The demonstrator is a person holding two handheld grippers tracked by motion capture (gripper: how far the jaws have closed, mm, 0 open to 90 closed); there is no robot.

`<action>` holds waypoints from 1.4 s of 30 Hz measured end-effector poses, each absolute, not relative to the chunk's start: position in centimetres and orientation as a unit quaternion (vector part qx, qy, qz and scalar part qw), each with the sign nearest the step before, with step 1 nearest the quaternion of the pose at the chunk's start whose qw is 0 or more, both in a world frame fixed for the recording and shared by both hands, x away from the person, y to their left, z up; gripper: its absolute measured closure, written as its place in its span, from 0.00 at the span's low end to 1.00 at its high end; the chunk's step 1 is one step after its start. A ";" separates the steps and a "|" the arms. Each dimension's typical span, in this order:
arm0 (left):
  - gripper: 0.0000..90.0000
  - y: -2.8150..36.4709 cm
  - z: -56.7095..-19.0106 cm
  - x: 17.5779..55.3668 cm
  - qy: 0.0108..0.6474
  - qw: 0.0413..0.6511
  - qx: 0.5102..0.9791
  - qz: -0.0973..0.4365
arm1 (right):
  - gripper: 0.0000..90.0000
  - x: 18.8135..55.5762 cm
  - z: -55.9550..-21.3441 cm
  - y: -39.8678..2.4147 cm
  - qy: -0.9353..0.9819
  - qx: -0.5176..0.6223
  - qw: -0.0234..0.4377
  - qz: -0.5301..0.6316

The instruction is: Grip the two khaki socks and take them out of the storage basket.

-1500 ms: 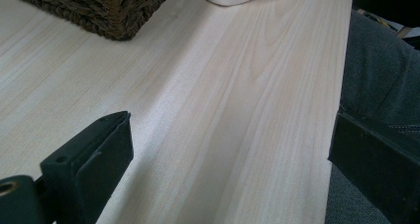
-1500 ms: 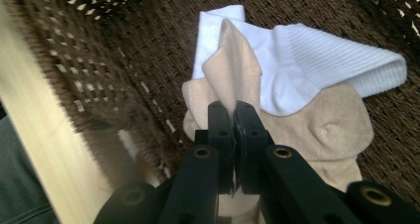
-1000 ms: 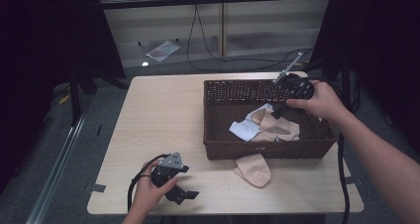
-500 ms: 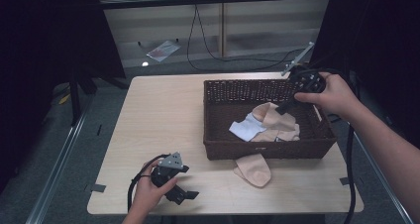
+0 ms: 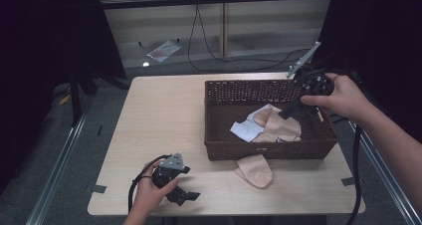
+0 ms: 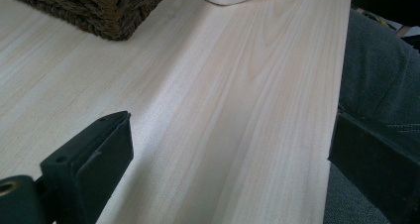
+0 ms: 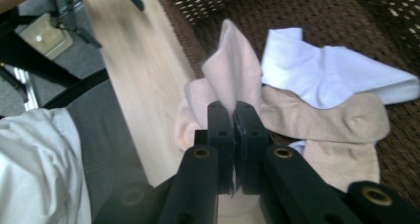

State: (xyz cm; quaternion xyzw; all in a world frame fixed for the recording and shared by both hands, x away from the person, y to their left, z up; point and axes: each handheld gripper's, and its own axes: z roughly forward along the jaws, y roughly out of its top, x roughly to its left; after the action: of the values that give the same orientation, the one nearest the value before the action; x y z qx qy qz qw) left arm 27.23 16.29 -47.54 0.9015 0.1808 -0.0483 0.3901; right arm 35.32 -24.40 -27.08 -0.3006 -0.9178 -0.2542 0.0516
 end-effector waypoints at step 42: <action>0.03 16.4 -47.5 27.1 0.181 0.389 0.902 -0.048 | 0.69 32.1 -32.5 -19.1 -0.942 -0.216 0.103 -0.235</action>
State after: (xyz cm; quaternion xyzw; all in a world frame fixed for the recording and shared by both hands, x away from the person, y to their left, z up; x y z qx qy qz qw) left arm 27.11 16.41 -47.51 0.9019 0.1809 -0.0479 0.3894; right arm 32.09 -19.11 -32.47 -0.2156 -0.9420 -0.2354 0.1031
